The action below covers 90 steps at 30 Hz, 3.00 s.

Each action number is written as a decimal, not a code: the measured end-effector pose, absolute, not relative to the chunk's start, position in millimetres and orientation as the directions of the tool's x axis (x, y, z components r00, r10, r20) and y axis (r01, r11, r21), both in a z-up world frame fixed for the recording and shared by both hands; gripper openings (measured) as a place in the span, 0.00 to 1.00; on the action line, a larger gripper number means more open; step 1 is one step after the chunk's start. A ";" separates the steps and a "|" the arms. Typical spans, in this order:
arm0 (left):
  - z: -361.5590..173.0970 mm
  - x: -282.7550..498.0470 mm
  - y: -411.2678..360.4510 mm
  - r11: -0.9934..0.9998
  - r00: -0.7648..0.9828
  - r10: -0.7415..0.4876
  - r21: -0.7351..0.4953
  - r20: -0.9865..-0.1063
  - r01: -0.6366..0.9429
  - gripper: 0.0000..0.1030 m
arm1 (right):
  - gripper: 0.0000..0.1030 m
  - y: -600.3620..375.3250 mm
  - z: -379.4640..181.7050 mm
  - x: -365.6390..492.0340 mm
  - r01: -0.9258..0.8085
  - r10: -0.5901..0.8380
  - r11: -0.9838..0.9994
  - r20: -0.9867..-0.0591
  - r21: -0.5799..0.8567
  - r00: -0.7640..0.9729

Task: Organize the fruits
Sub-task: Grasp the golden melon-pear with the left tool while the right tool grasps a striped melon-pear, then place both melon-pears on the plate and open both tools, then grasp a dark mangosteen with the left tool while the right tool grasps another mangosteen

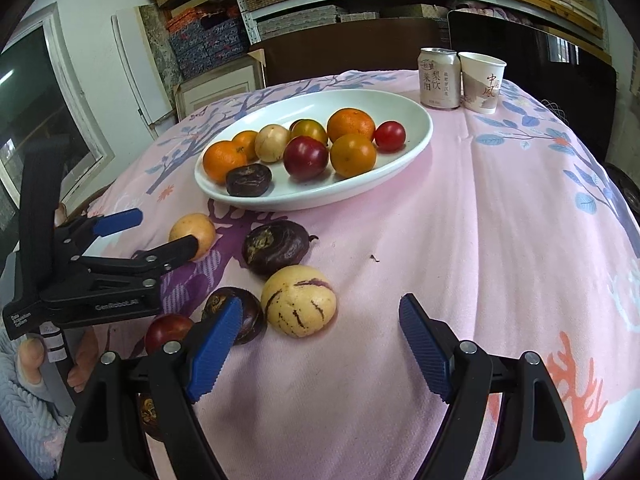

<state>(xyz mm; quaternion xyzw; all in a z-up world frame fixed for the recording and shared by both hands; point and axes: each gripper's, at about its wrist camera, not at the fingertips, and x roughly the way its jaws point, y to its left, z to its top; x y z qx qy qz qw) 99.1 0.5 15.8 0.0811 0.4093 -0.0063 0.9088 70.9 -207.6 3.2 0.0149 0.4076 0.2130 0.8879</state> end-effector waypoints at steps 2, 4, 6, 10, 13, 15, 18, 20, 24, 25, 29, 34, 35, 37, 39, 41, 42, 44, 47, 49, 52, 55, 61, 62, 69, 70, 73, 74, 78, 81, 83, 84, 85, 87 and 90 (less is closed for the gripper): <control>14.3 102.0 -2.7 0.986 0.662 0.055 0.147 -0.747 0.083 0.94 | 0.77 -205.2 2.4 70.4 -0.376 0.389 0.907 -0.718 0.189 0.577; 12.4 105.3 -4.1 0.986 0.651 0.041 0.135 -0.758 0.094 0.94 | 0.74 -203.7 1.2 70.9 -0.381 0.389 0.906 -0.721 0.186 0.574; 9.5 109.4 -4.6 0.987 0.634 0.021 0.115 -0.773 0.109 0.93 | 0.69 -203.5 -0.1 72.7 -0.382 0.399 0.902 -0.721 0.199 0.567; 4.4 113.9 -4.2 0.988 0.601 -0.024 0.072 -0.799 0.135 0.74 | 0.64 -204.6 -1.3 76.2 -0.380 0.423 0.895 -0.715 0.234 0.556; 4.7 113.7 -3.7 0.989 0.602 -0.048 0.048 -0.797 0.143 0.67 | 0.61 -205.3 -2.9 81.0 -0.375 0.448 0.886 -0.709 0.271 0.545; 5.3 112.1 -5.2 0.987 0.606 -0.057 0.046 -0.793 0.153 0.58 | 0.44 -205.5 -4.4 85.5 -0.385 0.491 0.865 -0.699 0.321 0.520; 6.7 107.5 -8.2 0.985 0.618 -0.057 0.058 -0.784 0.164 0.45 | 0.40 -204.9 -4.6 86.1 -0.383 0.496 0.863 -0.698 0.331 0.516; 9.0 103.4 -6.5 0.986 0.625 -0.056 0.054 -0.779 0.155 0.40 | 0.40 -207.1 -2.8 83.5 -0.379 0.497 0.863 -0.694 0.334 0.520; 19.9 92.9 5.1 0.992 0.642 -0.087 -0.005 -0.762 0.128 0.40 | 0.40 -220.6 10.6 75.5 -0.364 0.499 0.866 -0.648 0.344 0.575; 25.7 89.2 6.7 0.993 0.657 -0.086 -0.007 -0.749 0.122 0.40 | 0.40 -223.8 13.5 73.9 -0.356 0.493 0.870 -0.640 0.341 0.590; 49.0 80.9 10.6 0.993 0.703 -0.096 -0.022 -0.705 0.114 0.40 | 0.40 -236.5 21.4 73.6 -0.324 0.477 0.879 -0.618 0.350 0.625; 76.8 109.9 11.4 0.995 0.726 -0.090 -0.031 -0.681 0.095 0.40 | 0.40 -237.2 48.0 99.7 -0.328 0.481 0.876 -0.590 0.353 0.649; 80.7 118.0 11.2 0.995 0.727 -0.097 -0.043 -0.680 0.093 0.40 | 0.40 -234.7 54.9 107.2 -0.332 0.475 0.879 -0.585 0.342 0.657; 85.5 133.5 9.5 0.994 0.726 -0.105 -0.059 -0.680 0.088 0.40 | 0.40 -230.1 64.8 122.1 -0.336 0.472 0.881 -0.578 0.332 0.666; 85.5 151.3 5.8 0.994 0.723 -0.109 -0.068 -0.682 0.086 0.40 | 0.40 -223.8 68.2 136.6 -0.343 0.482 0.876 -0.576 0.339 0.660; 80.8 167.3 2.6 0.993 0.713 -0.117 -0.081 -0.691 0.085 0.41 | 0.40 -216.0 63.9 151.5 -0.348 0.498 0.867 -0.577 0.357 0.647; 77.7 174.3 1.6 0.992 0.707 -0.122 -0.090 -0.697 0.083 0.42 | 0.41 -212.0 60.1 157.0 -0.350 0.506 0.862 -0.578 0.367 0.640; 71.8 184.4 1.7 0.990 0.700 -0.141 -0.122 -0.700 0.077 0.58 | 0.44 -205.6 49.0 166.9 -0.357 0.528 0.848 -0.576 0.391 0.624; 68.9 182.3 3.4 0.991 0.719 -0.132 -0.117 -0.683 0.071 0.76 | 0.60 -206.1 40.4 167.3 -0.344 0.510 0.860 -0.594 0.377 0.622; 69.9 178.0 5.3 0.992 0.722 -0.123 -0.105 -0.681 0.070 0.76 | 0.60 -216.9 42.0 164.6 -0.321 0.514 0.855 -0.578 0.408 0.634; 71.5 164.1 13.7 0.989 0.716 -0.139 -0.131 -0.684 0.066 0.77 | 0.61 -229.2 46.2 153.4 -0.310 0.514 0.852 -0.560 0.422 0.650; 69.6 141.9 19.1 0.994 0.725 -0.099 -0.094 -0.681 0.048 0.83 | 0.67 -238.9 44.2 133.3 -0.295 0.492 0.864 -0.558 0.407 0.669; 48.1 97.0 30.4 1.000 0.697 -0.014 -0.021 -0.717 -0.001 0.86 | 0.69 -235.9 21.3 104.7 -0.294 0.489 0.870 -0.614 0.397 0.619; 46.4 91.6 33.5 1.000 0.694 -0.003 -0.019 -0.720 -0.015 0.86 | 0.69 -229.9 19.4 101.9 -0.305 0.484 0.874 -0.625 0.378 0.613; 52.5 68.0 44.5 0.998 0.718 0.037 -0.011 -0.695 -0.061 0.88 | 0.69 -181.4 9.3 95.1 -0.372 0.397 0.908 -0.689 0.195 0.606; 53.5 67.7 44.8 0.998 0.721 0.036 -0.012 -0.692 -0.061 0.88 | 0.69 -175.8 8.4 93.9 -0.378 0.386 0.909 -0.695 0.174 0.607; 54.5 68.6 45.0 0.998 0.719 0.031 -0.016 -0.694 -0.059 0.88 | 0.69 -164.0 6.6 96.2 -0.388 0.361 0.912 -0.706 0.132 0.609; 54.9 69.2 45.3 0.998 0.718 0.029 -0.020 -0.695 -0.059 0.88 | 0.69 -161.5 6.4 97.2 -0.388 0.355 0.913 -0.708 0.124 0.611; 57.9 69.1 45.2 0.998 0.722 0.015 -0.033 -0.692 -0.052 0.88 | 0.69 -156.7 2.5 105.3 -0.378 0.334 0.919 -0.725 0.108 0.603; 58.1 69.1 43.6 0.998 0.723 0.004 -0.038 -0.691 -0.042 0.89 | 0.69 -155.8 -3.2 112.8 -0.375 0.334 0.919 -0.748 0.123 0.573; 55.6 70.5 40.9 0.999 0.716 0.001 -0.032 -0.698 -0.033 0.89 | 0.65 -155.5 -6.1 114.8 -0.376 0.329 0.919 -0.759 0.119 0.563; 54.5 70.7 39.3 0.999 0.714 0.002 -0.027 -0.700 -0.030 0.89 | 0.51 -155.4 -4.7 114.4 -0.388 0.337 0.914 -0.756 0.119 0.561; 53.7 70.8 37.3 0.999 0.714 0.000 -0.024 -0.701 -0.023 0.89 | 0.48 -154.8 -3.8 113.8 -0.403 0.341 0.908 -0.758 0.113 0.555; 52.7 70.1 32.8 1.000 0.716 -0.011 -0.021 -0.698 -0.005 0.89 | 0.47 -158.1 -1.9 111.0 -0.401 0.315 0.912 -0.764 0.080 0.563; 51.3 66.8 19.1 0.999 0.720 -0.043 -0.011 -0.692 0.049 0.89 | 0.47 -184.9 4.6 108.0 -0.351 0.281 0.934 -0.753 0.071 0.595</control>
